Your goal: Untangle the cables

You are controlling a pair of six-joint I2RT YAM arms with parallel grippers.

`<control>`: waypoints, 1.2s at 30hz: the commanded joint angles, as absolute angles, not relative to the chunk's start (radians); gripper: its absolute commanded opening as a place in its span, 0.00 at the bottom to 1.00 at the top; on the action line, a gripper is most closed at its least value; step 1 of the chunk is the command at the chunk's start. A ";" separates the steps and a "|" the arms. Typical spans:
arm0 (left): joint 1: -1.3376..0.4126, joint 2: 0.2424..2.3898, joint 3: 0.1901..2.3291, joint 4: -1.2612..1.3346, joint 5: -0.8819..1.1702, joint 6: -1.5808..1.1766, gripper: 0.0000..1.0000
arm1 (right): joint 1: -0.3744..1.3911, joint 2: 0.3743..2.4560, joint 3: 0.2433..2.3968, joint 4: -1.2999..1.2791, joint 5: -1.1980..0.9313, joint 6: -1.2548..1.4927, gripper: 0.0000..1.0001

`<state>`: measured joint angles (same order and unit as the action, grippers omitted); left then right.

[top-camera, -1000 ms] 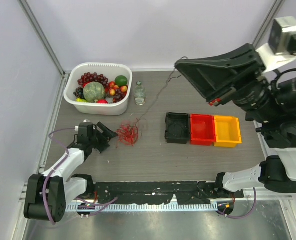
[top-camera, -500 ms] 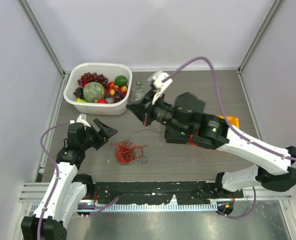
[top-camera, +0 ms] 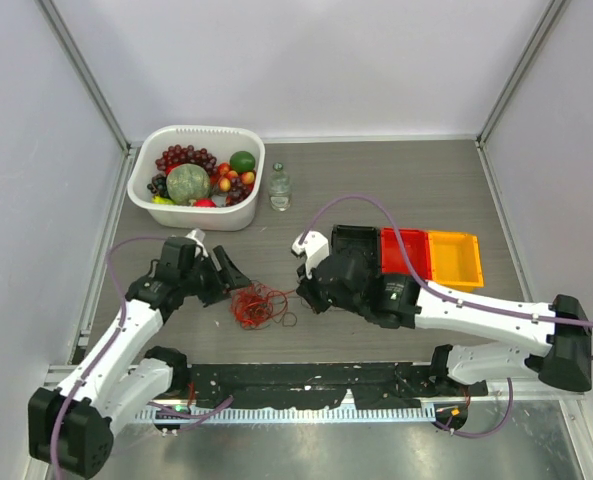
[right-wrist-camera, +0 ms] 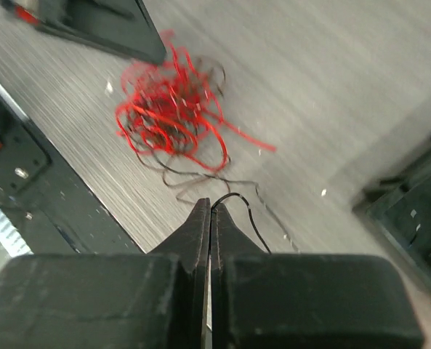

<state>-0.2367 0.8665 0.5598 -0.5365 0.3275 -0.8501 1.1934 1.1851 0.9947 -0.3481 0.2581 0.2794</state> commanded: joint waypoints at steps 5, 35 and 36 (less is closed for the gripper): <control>-0.437 0.954 0.661 -0.523 0.103 -0.811 0.59 | 1.167 1.209 0.858 -0.238 0.190 0.419 0.01; -0.546 0.850 1.465 -0.693 0.080 -0.673 0.00 | 1.002 1.681 0.864 -0.021 0.034 0.560 0.09; -0.545 0.851 1.482 -0.686 0.075 -0.676 0.00 | 1.005 1.674 0.883 -0.056 0.029 0.540 0.19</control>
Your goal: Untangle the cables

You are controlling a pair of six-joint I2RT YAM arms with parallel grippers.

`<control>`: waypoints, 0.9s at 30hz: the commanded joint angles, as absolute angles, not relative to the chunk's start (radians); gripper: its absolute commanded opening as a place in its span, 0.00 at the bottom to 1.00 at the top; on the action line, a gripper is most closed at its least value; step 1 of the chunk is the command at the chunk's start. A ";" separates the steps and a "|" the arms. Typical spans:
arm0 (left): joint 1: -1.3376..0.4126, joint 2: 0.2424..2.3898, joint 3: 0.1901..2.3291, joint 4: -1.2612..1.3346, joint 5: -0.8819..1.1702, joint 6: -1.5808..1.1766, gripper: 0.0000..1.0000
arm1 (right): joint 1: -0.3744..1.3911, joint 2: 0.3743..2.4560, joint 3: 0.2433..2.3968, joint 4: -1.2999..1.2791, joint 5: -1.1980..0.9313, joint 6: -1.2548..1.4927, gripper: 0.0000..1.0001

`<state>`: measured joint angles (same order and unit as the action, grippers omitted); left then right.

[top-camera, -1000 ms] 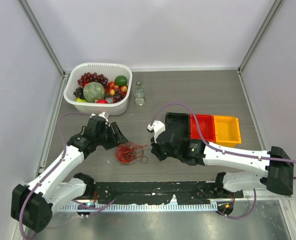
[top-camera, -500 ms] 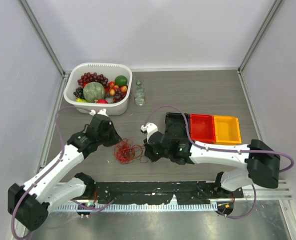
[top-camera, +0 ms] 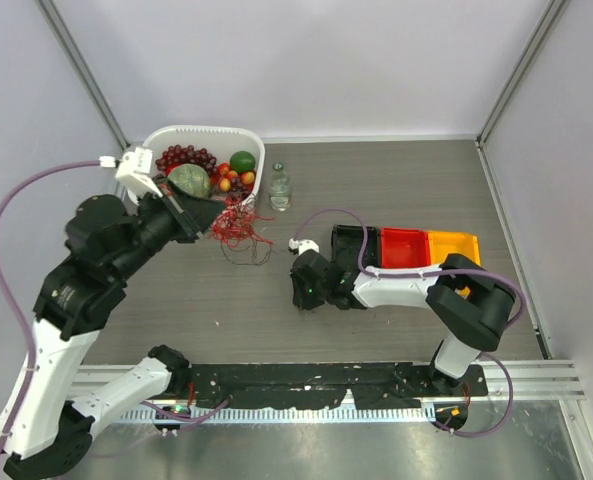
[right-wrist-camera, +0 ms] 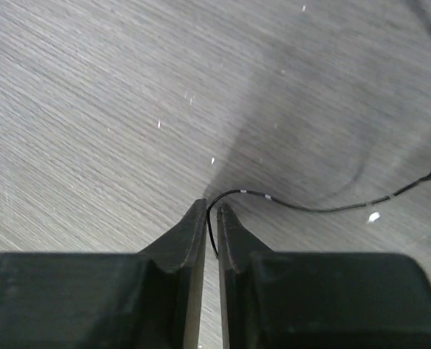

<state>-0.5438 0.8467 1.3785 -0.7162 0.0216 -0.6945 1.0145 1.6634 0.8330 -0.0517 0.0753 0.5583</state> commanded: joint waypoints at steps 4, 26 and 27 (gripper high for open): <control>-0.546 0.871 1.497 -0.716 0.058 -0.676 0.00 | 1.005 1.541 0.879 -0.086 0.015 0.492 0.55; -0.546 0.830 1.342 -0.650 0.075 -0.755 0.00 | 0.968 1.181 0.867 0.028 -0.155 0.207 0.63; -0.546 0.834 1.341 -0.649 0.077 -0.756 0.00 | 0.966 1.186 0.876 0.029 -0.167 0.193 0.63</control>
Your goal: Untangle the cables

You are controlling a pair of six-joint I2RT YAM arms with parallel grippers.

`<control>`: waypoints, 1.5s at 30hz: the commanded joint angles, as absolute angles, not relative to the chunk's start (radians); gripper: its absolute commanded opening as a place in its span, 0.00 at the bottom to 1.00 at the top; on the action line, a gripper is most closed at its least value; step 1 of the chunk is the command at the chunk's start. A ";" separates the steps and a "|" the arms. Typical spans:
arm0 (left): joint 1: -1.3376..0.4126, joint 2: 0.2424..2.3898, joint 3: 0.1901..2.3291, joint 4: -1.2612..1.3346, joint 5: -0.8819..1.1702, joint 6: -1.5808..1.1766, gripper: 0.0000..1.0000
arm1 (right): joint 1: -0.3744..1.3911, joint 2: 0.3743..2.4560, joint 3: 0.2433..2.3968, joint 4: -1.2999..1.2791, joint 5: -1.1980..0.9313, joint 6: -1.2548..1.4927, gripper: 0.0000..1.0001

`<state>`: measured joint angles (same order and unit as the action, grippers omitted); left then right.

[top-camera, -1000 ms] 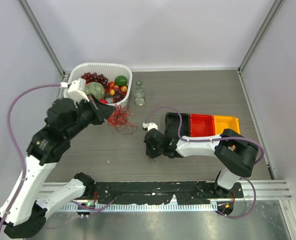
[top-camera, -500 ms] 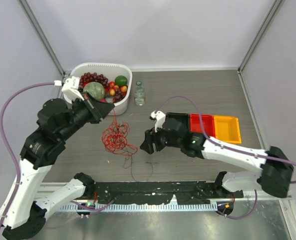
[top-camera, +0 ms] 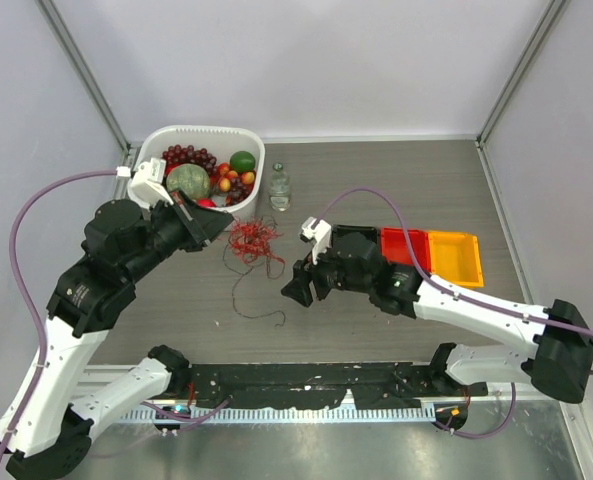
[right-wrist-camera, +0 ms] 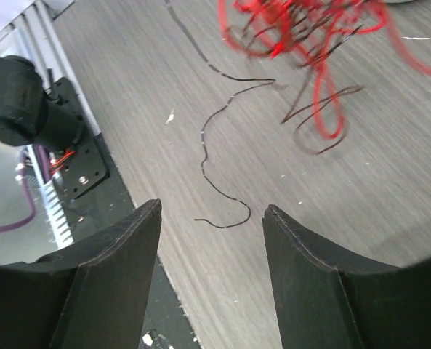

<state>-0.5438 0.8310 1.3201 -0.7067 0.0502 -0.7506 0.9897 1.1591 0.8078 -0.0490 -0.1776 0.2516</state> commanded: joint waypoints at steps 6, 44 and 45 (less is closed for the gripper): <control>-0.545 0.839 1.327 -0.624 0.097 -0.765 0.00 | 0.966 1.285 0.879 0.099 -0.265 0.169 0.64; -0.545 0.897 1.650 -0.636 0.219 -0.727 0.00 | 0.992 1.747 0.957 0.221 0.204 0.727 0.58; -0.546 0.916 1.716 -0.655 0.219 -0.718 0.00 | 0.992 1.749 0.945 0.228 0.203 0.726 0.58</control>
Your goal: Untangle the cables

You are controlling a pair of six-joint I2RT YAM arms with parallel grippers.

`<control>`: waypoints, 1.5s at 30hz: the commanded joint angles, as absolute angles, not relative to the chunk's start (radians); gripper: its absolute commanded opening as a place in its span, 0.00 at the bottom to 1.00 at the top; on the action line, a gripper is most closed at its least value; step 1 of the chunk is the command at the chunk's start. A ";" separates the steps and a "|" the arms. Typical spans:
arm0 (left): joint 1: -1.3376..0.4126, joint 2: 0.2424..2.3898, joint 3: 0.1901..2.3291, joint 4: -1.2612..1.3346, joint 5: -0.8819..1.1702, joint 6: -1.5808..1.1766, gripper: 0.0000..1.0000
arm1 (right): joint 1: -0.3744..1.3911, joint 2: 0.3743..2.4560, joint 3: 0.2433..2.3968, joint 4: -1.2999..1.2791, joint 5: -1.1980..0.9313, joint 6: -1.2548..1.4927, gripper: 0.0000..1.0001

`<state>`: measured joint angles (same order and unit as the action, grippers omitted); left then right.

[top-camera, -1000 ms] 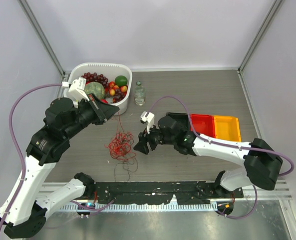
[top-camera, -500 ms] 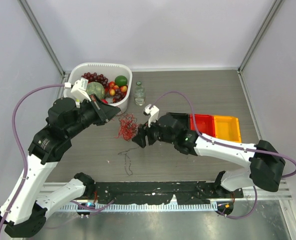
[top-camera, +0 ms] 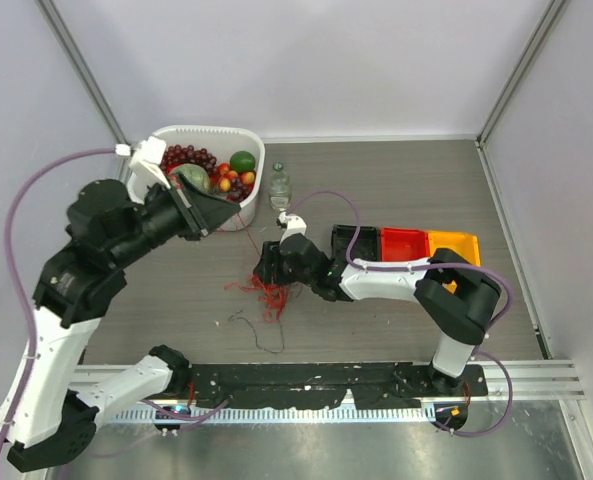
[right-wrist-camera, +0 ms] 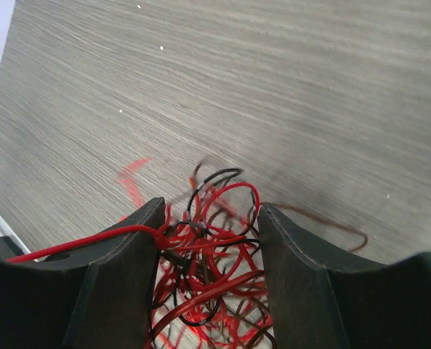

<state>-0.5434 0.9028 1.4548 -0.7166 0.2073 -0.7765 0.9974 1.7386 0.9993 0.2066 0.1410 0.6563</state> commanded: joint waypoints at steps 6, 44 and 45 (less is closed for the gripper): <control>-0.545 0.969 1.928 -0.666 0.206 -0.689 0.00 | 0.983 1.740 0.933 0.204 0.241 0.689 0.60; -0.546 0.798 1.376 -0.937 -0.690 -0.545 0.00 | 0.927 1.345 0.969 -0.216 0.055 0.360 0.62; -0.546 0.789 1.367 -0.946 -0.730 -0.542 0.00 | 0.928 1.356 0.971 -0.209 0.032 0.357 0.62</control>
<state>-0.5434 0.8242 1.3998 -0.9188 -0.5102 -0.5663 0.9237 1.3262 0.9352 -0.1513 0.0616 0.3820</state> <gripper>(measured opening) 0.014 0.627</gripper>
